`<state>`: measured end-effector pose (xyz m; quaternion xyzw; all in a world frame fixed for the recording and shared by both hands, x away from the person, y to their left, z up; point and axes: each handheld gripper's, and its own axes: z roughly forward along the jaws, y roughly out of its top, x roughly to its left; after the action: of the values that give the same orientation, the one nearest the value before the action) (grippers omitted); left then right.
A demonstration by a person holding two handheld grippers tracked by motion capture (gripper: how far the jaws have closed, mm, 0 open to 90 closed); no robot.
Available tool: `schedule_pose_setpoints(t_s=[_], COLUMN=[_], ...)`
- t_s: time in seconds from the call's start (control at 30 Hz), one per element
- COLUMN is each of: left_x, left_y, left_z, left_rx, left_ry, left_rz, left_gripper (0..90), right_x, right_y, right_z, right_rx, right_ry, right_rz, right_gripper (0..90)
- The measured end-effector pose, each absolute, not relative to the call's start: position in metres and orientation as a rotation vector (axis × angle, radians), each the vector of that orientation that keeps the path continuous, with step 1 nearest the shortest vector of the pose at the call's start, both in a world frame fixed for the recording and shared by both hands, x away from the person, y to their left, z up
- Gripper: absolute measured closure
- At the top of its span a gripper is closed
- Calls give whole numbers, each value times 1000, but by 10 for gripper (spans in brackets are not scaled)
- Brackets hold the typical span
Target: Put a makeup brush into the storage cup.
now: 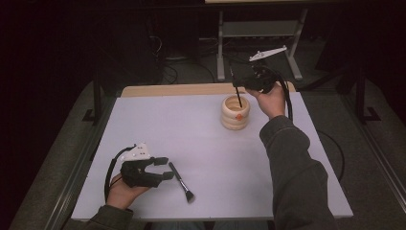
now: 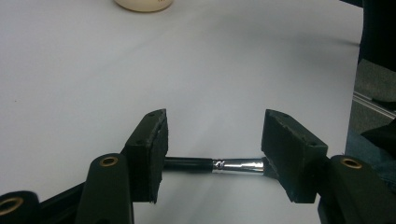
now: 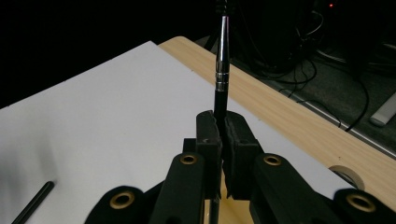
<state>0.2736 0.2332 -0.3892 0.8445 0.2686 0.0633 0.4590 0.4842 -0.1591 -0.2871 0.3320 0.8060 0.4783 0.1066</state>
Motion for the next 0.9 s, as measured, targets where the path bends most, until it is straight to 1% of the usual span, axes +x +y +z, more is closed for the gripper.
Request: schedule_pose_setpoints(t_s=[0.43,0.9], left_x=[275,274], left_y=[238,238], left_z=[-388,-387], left_rx=[2064,2059], left_ry=[666,666], left_rz=[152,146], left_gripper=[390,382], right_x=[498,500], right_y=[-155,-151], right_z=[-302,-310], right_rx=[1046,1065], right_ry=[2335,2330], right_rz=[1401,1367], right_gripper=[848,845])
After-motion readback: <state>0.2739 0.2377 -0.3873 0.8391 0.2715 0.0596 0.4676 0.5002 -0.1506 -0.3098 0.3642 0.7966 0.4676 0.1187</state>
